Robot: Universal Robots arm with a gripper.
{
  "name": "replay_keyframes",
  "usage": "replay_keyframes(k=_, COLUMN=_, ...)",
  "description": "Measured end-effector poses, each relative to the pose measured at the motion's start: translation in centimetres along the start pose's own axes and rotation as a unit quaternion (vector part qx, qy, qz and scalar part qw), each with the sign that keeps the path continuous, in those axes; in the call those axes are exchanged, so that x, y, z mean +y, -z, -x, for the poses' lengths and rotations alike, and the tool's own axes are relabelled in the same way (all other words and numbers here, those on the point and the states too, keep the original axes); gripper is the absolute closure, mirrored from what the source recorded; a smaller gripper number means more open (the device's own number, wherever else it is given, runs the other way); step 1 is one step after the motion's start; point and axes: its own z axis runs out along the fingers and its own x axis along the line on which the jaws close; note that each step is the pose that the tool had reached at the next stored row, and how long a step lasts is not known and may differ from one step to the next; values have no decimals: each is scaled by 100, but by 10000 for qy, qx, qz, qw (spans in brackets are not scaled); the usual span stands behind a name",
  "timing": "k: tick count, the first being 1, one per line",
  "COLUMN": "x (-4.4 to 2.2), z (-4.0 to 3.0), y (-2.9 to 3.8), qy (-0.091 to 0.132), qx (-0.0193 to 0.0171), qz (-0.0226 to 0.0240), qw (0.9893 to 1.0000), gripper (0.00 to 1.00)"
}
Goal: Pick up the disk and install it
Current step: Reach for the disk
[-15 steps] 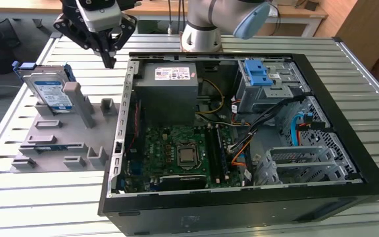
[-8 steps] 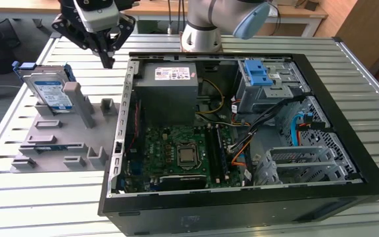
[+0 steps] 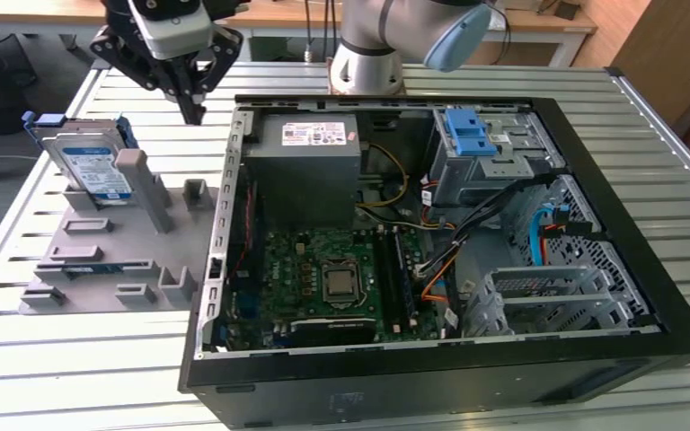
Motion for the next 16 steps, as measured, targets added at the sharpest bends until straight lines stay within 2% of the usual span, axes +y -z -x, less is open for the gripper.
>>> replay_keyframes(k=16, x=-6, z=-72, y=-9, qy=0, qx=3, qz=-1, qw=10000, gripper=89)
